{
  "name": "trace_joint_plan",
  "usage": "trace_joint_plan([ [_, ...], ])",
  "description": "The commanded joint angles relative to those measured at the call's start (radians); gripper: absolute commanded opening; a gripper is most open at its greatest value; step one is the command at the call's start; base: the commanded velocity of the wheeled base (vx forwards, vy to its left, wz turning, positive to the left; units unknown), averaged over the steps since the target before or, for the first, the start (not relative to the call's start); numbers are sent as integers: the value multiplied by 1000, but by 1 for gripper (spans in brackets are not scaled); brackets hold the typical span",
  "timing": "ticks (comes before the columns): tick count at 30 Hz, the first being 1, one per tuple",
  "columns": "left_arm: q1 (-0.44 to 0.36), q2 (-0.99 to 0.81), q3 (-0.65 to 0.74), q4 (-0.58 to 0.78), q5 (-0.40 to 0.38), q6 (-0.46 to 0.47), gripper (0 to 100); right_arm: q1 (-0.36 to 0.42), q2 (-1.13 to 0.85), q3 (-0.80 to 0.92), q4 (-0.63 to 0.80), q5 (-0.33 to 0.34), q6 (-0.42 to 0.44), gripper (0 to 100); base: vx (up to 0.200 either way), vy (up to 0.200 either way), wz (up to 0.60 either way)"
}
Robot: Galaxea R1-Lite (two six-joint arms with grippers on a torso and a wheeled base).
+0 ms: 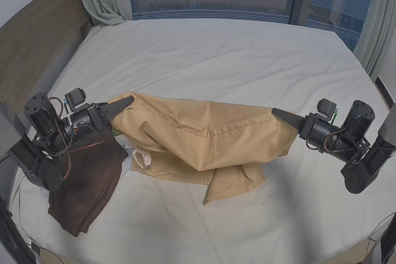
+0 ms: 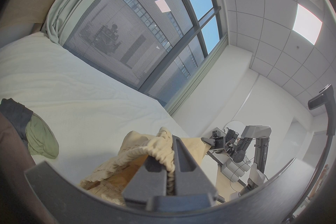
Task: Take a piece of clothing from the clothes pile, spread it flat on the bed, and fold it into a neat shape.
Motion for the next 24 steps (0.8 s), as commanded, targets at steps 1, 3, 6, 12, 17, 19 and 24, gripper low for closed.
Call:
trace_joint_plan([
  [1, 8, -5, -7, -1, 4, 0, 0, -15, -5, -9, -1, 1, 2, 0, 0, 0, 0],
  [3, 19, -7, -16, -1, 4, 0, 0, -26, -5, -20, -1, 1, 3, 0, 0, 0, 0],
  [6, 24, -13, -19, -1, 4, -2, 0, -32, -6, -26, -1, 1, 6, 0, 0, 0, 0],
  [12, 38, -16, -25, -1, 4, -23, 0, -46, -6, -35, -1, 1, 14, 0, 0, 0, 0],
  [17, 51, -13, -37, -1, 4, -25, 0, -58, -6, -47, -2, 2, 35, 0, 0, 0, 0],
  [19, 56, -10, -39, -1, 4, -25, 0, -66, -5, -55, -2, 2, 38, 0, 0, 0, 0],
  [24, 64, -7, -45, -1, 4, -25, 0, -82, -3, -67, -2, 2, 41, 0, 0, 0, 0],
])
